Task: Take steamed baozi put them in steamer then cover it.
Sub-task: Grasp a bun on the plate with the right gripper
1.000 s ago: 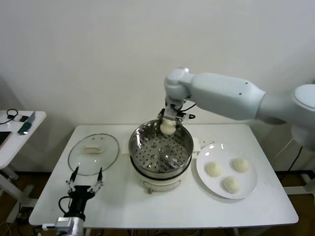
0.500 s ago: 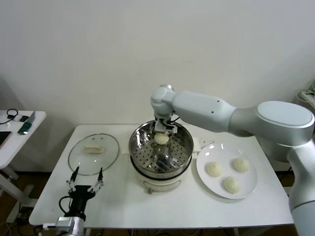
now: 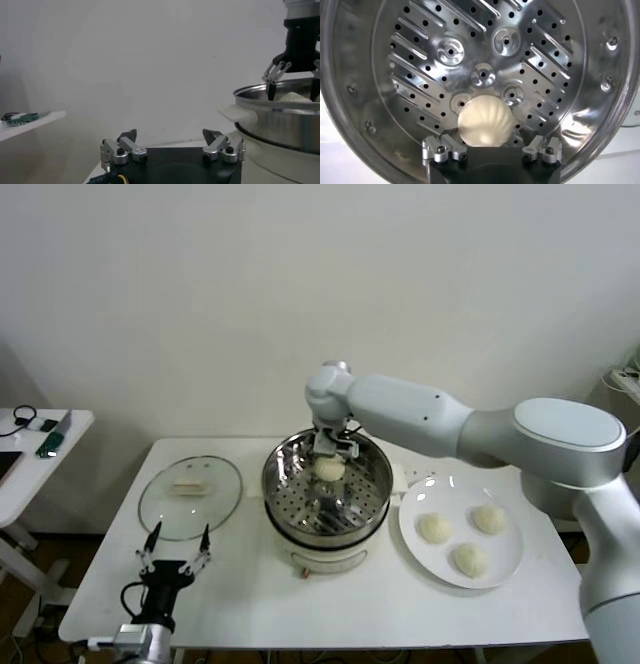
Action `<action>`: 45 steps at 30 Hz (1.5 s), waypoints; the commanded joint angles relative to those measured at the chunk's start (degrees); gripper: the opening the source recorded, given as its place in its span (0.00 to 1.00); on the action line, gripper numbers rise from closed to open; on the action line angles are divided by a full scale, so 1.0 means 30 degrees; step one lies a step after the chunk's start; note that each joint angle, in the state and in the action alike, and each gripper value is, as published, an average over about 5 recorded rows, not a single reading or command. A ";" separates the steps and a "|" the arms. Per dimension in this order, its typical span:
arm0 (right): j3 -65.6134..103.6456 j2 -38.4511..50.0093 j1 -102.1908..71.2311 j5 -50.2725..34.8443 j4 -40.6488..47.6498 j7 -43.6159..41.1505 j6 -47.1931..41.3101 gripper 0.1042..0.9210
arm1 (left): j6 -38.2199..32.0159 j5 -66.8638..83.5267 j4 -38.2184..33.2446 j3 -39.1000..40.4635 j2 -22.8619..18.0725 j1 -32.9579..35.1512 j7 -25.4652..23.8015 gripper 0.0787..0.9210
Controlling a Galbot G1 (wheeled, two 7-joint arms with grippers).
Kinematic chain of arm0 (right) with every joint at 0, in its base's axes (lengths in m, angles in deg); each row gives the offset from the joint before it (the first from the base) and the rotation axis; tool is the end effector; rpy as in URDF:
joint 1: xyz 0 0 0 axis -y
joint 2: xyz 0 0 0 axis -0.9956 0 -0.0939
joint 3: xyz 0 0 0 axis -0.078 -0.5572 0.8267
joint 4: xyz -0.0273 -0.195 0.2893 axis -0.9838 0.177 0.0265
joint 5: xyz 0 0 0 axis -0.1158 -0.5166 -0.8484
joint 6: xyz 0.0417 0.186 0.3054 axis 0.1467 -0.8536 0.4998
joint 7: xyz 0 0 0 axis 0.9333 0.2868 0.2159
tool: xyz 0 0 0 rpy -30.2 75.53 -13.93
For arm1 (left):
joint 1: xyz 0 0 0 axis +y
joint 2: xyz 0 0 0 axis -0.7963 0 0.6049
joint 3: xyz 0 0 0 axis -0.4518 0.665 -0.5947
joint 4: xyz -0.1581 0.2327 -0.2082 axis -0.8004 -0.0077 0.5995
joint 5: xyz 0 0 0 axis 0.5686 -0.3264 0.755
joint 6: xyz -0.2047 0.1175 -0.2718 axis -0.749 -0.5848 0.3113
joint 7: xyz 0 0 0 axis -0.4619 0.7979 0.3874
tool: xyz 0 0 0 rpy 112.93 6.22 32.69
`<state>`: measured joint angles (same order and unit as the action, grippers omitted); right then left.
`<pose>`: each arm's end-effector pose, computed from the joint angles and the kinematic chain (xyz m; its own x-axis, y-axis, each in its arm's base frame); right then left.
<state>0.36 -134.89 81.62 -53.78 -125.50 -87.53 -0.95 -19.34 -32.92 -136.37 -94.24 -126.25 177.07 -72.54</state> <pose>0.5782 0.1932 -0.0945 -0.2735 -0.0161 0.9617 -0.1774 -0.9819 -0.0668 0.1615 0.0699 -0.3459 -0.9967 -0.0536 0.0613 -0.0444 0.9887 0.1432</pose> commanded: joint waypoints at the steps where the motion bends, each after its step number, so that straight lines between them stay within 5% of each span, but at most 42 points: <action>1: -0.0874 0.1632 0.2658 -0.3255 -0.2106 -0.0282 -0.0766 0.88 | 0.0008 0.0028 -0.0157 -0.0056 0.0074 0.0046 0.0006 0.88; 12: -0.6576 0.7197 0.7997 -1.4838 -0.4828 0.2342 -0.6572 0.88 | -0.0038 0.0106 -0.0445 -0.0061 0.0124 0.0131 0.0014 0.88; 19: -0.7082 1.1250 0.6860 -1.7612 -0.6755 0.5191 -1.2880 0.88 | -0.0088 0.0171 -0.0494 0.0005 0.0239 0.0175 0.0003 0.88; 29: -0.5452 1.4080 0.2831 -1.6618 -0.6263 0.3207 -1.3814 0.88 | -0.0055 0.0171 -0.0581 0.0094 0.0215 0.0194 0.0004 0.88; 45: -0.2050 1.1915 -0.3513 -1.2663 -0.2555 0.2008 -1.2815 0.88 | -0.0051 0.0145 -0.0317 -0.0006 -0.0100 0.0349 0.0139 0.88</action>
<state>-9.79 -98.41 79.97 -95.26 -137.07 -80.35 -38.35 -19.50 -32.41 -137.70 -94.28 -126.19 178.03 -72.24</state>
